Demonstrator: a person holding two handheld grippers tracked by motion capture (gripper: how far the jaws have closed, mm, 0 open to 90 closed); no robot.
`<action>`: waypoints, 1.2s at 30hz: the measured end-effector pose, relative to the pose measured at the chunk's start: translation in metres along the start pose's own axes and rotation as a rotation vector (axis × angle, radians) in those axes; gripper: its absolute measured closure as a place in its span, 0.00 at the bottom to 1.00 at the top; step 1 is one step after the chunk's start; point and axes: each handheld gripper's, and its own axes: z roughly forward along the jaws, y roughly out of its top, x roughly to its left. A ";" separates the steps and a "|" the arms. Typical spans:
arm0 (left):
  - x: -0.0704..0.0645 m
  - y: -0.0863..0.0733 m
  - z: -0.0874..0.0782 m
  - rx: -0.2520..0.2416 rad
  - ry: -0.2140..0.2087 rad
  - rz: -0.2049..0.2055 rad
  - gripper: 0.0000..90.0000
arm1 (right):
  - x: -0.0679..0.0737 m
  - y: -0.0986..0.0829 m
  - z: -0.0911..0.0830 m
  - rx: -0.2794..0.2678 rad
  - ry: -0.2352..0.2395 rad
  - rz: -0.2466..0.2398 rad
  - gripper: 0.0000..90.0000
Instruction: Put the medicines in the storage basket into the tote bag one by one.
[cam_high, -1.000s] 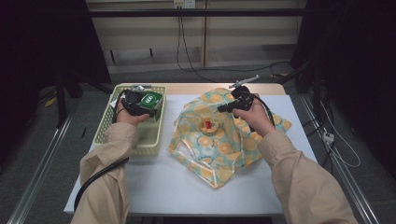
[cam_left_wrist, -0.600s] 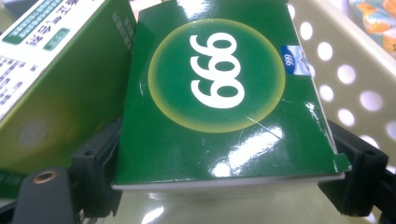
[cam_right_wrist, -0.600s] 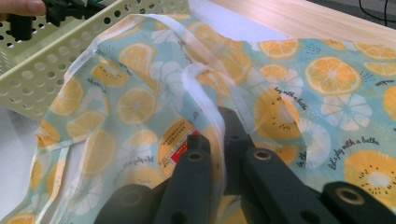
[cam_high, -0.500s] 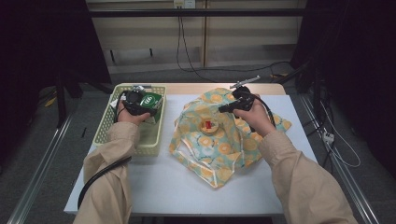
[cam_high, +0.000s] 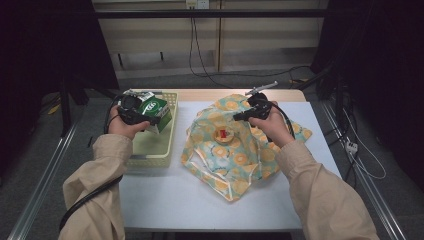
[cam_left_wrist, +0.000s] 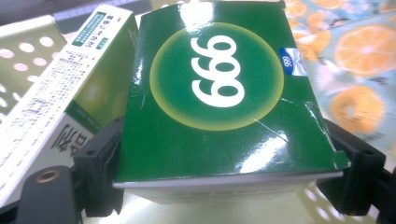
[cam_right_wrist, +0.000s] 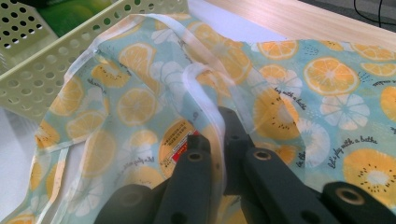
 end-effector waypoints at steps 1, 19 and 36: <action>-0.002 0.001 -0.006 -0.005 -0.004 0.004 0.18 | 0.001 0.000 0.000 0.001 -0.004 -0.004 1.00; -0.084 0.013 -0.055 -0.138 -0.224 0.170 0.18 | 0.007 0.003 0.005 0.002 -0.013 -0.004 1.00; -0.174 -0.002 0.022 -0.059 -0.378 0.282 0.18 | 0.011 0.014 -0.015 -0.029 -0.018 -0.020 1.00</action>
